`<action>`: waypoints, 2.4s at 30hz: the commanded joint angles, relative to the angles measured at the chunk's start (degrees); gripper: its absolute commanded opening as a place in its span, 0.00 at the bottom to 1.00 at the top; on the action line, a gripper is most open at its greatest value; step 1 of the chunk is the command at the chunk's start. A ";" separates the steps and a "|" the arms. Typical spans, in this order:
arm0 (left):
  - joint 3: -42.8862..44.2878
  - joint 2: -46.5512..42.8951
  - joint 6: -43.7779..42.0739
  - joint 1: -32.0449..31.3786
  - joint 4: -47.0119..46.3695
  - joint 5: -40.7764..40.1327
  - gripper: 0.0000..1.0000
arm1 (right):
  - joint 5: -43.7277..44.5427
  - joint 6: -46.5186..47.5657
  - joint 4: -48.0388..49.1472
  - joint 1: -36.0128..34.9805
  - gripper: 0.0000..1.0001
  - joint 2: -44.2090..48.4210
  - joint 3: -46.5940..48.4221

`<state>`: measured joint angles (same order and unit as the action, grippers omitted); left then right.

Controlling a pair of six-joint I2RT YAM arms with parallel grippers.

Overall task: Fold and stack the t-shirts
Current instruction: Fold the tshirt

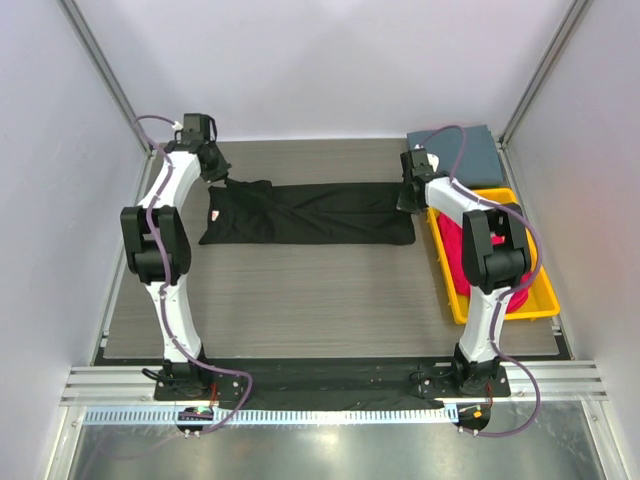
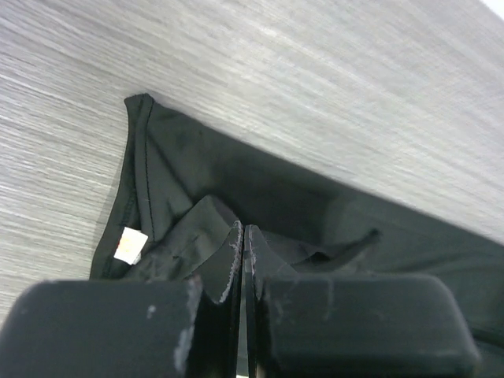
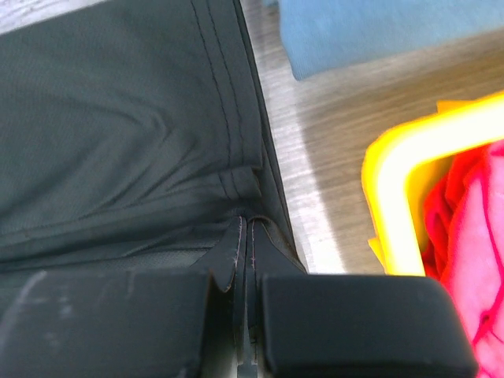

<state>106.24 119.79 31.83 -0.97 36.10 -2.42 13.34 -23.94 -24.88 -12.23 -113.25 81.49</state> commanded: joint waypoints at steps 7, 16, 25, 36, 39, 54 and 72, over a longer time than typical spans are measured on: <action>11.27 3.35 -5.64 0.53 11.96 -0.65 0.33 | -1.65 1.09 -2.27 0.19 0.20 -0.31 6.57; -3.66 -3.33 -11.70 0.71 14.53 1.27 0.40 | -8.50 0.56 -5.61 0.10 0.28 4.71 3.94; -3.23 1.24 -18.47 3.70 16.11 5.66 0.42 | -12.46 1.53 -5.97 0.10 0.29 4.44 2.09; 3.28 8.36 -20.58 3.70 19.54 12.61 0.43 | -10.00 2.06 -6.23 0.27 0.29 3.21 1.65; 1.70 8.62 -20.85 3.70 19.36 11.73 0.42 | -10.09 1.88 -6.14 0.19 0.29 2.51 1.48; -3.40 4.32 -20.32 3.70 18.39 12.96 0.00 | -4.47 2.15 -5.00 0.27 0.27 -3.20 1.65; -15.43 -8.34 -14.70 3.70 19.89 8.74 0.03 | -3.24 1.18 -4.91 0.36 0.24 -4.96 2.18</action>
<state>92.84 115.63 15.70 2.74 56.36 6.11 8.08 -22.63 -30.35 -12.25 -116.42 82.91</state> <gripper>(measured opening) 0.021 0.247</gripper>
